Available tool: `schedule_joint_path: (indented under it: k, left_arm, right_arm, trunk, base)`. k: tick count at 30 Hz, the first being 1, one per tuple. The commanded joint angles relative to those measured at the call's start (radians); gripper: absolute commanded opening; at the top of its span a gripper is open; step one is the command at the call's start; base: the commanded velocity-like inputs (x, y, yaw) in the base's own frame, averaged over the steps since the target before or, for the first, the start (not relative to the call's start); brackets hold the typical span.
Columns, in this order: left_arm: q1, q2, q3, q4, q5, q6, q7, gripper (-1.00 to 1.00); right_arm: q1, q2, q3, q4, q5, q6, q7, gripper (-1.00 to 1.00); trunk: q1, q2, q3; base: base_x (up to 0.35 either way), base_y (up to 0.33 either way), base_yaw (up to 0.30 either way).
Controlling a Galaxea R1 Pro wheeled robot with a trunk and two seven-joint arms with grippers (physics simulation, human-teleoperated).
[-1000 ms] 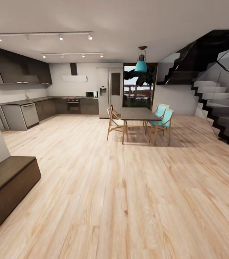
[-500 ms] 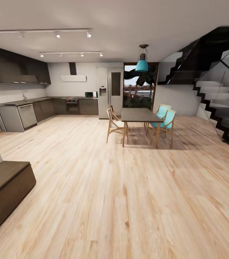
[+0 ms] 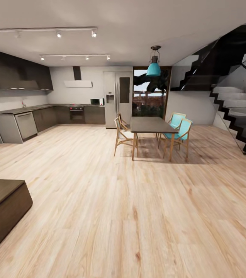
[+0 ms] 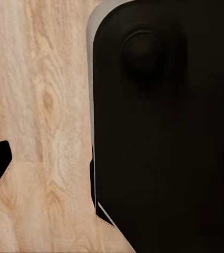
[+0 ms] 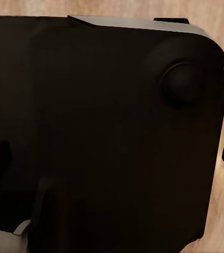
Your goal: Turn on the radio receiver that's on the table in the living room.
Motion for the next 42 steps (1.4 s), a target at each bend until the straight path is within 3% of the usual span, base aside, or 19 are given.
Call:
schedule_joint_path:
  k: [1, 42]
  left_arm:
    - [0.000, 0.000, 0.000, 0.000, 0.000, 0.000, 0.000, 1.00]
    - [0.000, 0.000, 0.000, 0.000, 0.000, 0.000, 0.002, 1.00]
  right_arm:
    - [0.000, 0.000, 0.000, 0.000, 0.000, 0.000, 0.000, 1.00]
    - [0.000, 0.001, 0.000, 0.000, 0.000, 0.000, 0.000, 1.00]
  trunk:
    - [0.000, 0.000, 0.000]
    - [0.000, 0.000, 0.000]
  base:
    - [0.330, 0.000, 0.000]
    - [0.328, 0.000, 0.000]
